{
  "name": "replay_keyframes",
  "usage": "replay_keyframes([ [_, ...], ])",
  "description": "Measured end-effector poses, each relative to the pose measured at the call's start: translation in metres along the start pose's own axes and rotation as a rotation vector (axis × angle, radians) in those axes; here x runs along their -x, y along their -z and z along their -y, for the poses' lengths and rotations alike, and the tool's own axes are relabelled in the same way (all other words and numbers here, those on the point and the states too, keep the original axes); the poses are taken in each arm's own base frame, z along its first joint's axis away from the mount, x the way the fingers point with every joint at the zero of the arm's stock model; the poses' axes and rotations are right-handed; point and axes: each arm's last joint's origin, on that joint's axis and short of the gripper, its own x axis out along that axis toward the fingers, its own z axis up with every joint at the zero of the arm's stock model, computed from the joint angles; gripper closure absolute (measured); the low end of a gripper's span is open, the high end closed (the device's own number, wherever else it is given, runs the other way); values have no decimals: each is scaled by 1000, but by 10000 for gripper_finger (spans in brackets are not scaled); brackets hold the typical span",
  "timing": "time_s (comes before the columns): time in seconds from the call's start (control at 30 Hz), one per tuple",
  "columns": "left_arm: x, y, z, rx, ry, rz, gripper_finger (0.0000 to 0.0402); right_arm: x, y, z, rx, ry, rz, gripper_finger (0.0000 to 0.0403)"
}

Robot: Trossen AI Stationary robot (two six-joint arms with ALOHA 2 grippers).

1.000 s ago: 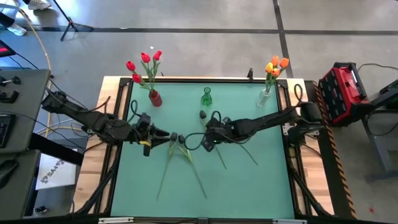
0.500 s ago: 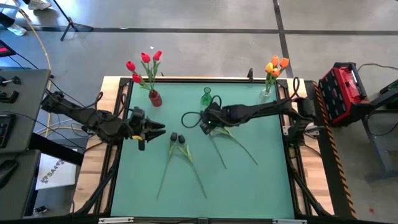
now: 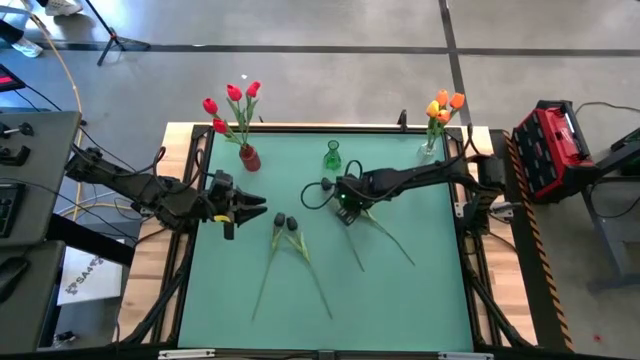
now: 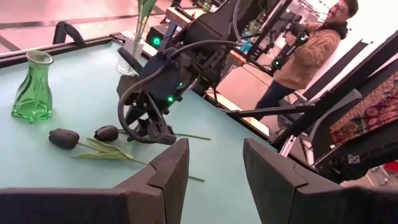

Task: Sort flowers into vase by color
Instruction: Put the black tulip into the green vase

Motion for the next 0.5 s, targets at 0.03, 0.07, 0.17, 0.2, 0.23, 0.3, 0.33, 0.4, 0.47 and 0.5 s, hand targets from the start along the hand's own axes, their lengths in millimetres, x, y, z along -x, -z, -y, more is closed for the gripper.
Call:
replay_keyframes([
  [0.03,0,0,0,0,-1,0,262,-2,-1,1,3,-5,10,222],
  [0.07,0,0,0,0,-1,1,262,-4,-2,3,1,-11,21,222],
  [0.17,0,0,0,16,-2,0,262,-7,-5,9,-1,-17,38,223],
  [0.2,-1,0,0,20,-3,-1,262,-8,-7,12,-5,-19,38,225],
  [0.23,-1,1,0,24,-3,-2,262,-9,-8,15,-10,-18,37,229],
  [0.3,-1,1,0,25,-4,-3,262,-10,-9,19,-20,-18,25,244],
  [0.33,-2,1,1,32,-5,-4,262,-10,-10,22,-18,-15,21,254],
  [0.4,-4,3,1,36,-11,-10,262,-11,-12,23,9,-40,14,274],
  [0.47,-5,4,1,39,-14,-14,262,-11,-14,24,26,-77,15,291],
  [0.5,-5,4,1,40,-14,-14,262,-11,-15,24,25,-86,14,297],
])
